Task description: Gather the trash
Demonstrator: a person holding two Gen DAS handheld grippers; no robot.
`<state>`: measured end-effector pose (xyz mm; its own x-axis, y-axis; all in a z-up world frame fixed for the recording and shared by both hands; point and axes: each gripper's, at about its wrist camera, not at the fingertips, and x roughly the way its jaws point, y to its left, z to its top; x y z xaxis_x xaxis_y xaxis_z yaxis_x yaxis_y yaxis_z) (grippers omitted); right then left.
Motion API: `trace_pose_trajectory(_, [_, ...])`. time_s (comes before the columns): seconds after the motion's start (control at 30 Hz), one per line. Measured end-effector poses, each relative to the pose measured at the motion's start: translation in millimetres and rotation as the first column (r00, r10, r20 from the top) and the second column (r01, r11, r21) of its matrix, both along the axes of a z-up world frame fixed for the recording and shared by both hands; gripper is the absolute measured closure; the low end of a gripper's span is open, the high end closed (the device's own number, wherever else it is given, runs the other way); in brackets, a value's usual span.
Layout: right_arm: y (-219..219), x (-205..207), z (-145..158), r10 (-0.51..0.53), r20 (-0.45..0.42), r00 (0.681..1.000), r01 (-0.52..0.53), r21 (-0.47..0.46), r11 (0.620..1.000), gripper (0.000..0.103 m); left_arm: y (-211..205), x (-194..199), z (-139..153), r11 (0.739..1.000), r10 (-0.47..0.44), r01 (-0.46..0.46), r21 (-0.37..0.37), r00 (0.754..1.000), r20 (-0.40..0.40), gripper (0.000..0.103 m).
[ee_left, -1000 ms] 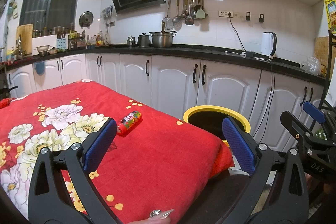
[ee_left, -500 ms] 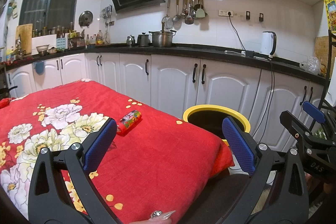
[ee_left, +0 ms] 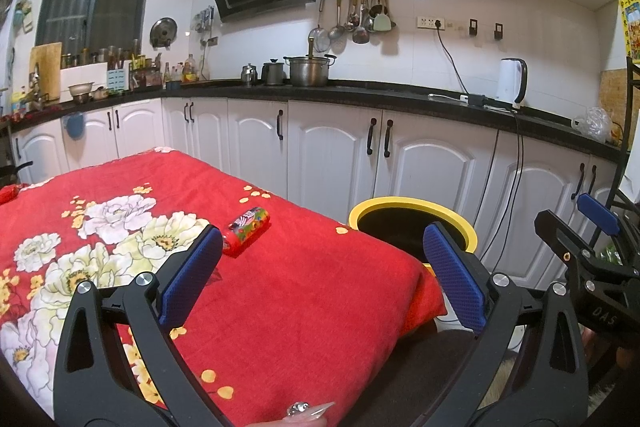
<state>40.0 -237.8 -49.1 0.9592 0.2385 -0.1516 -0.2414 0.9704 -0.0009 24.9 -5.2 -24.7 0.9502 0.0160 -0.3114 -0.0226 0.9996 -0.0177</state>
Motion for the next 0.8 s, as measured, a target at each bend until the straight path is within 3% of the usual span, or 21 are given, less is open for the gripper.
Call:
trace_pose_trajectory(0.5, [0.6, 1.3, 1.4, 0.004, -0.004, 1.0, -0.004, -0.003, 1.0, 0.006, 4.7, 0.8, -9.4, 1.0, -0.008, 0.008, -0.006, 1.0, -0.022, 0.011])
trace_pose_trajectory(0.63, [0.4, 3.2, -5.6, 0.018, -0.03, 0.999, -0.019, -0.003, 1.0, 0.006, 7.0, 0.1, -10.9, 1.0, 0.005, -0.004, 0.011, 0.999, -0.04, 0.011])
trace_pose_trajectory(0.8, [9.4, 9.2, -6.7, 0.057, -0.063, 0.996, -0.057, -0.009, 0.998, 0.006, 21.6, -2.2, -6.6, 0.999, 0.038, -0.039, -0.02, 0.997, -0.071, 0.011])
